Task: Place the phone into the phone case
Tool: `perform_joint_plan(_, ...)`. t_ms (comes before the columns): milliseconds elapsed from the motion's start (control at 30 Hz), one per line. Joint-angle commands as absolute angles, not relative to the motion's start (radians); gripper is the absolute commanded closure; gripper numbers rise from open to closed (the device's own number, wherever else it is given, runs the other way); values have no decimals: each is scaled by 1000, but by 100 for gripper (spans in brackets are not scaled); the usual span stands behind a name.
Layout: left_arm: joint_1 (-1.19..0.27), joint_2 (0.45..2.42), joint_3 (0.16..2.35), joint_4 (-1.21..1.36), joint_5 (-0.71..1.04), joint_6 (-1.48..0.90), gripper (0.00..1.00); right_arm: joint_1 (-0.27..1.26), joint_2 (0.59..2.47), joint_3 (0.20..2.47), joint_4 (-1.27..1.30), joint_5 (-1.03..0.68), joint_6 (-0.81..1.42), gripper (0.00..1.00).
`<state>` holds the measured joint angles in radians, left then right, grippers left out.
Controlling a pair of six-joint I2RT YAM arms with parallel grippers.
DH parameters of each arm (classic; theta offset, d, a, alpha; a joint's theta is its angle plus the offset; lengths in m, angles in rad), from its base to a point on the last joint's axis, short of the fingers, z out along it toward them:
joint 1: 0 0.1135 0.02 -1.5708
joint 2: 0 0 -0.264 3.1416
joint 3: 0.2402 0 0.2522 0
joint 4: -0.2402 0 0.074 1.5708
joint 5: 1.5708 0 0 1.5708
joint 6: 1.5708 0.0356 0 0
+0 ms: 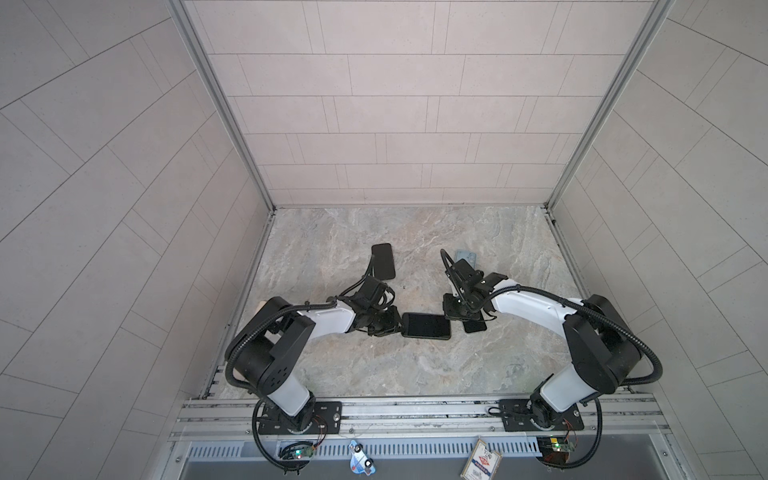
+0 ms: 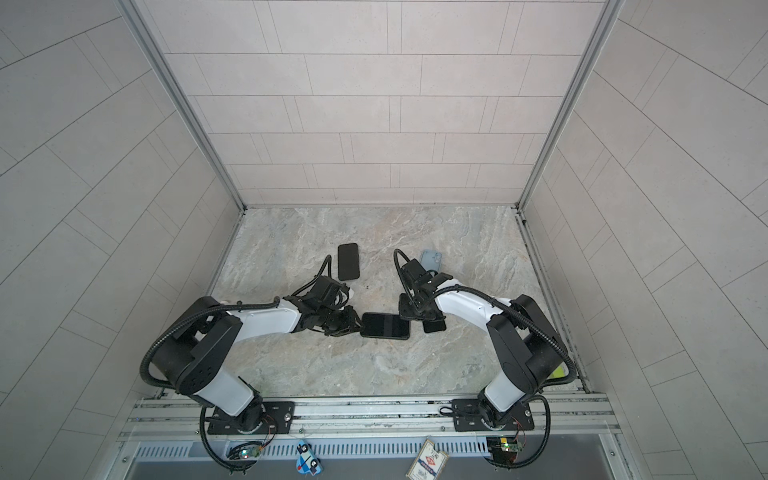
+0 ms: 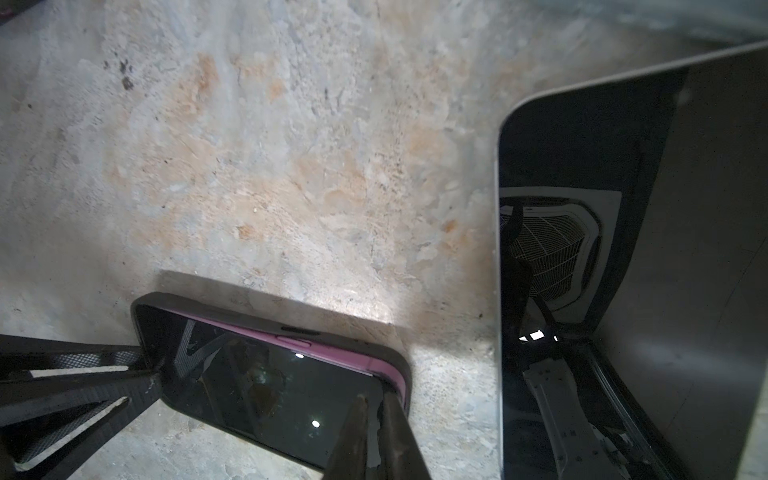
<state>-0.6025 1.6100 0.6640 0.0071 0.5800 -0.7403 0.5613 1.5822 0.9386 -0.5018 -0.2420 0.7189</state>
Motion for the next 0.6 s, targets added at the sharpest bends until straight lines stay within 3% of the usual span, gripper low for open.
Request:
perform_joint_plan(0,-609,1594,681,-31,567,-730,73,555,1589,934,-520,-222,705,87)
perform_joint_plan(567,-607,1591,680,-35,566,-730,73,546,1637,953,-528,-212,680,88)
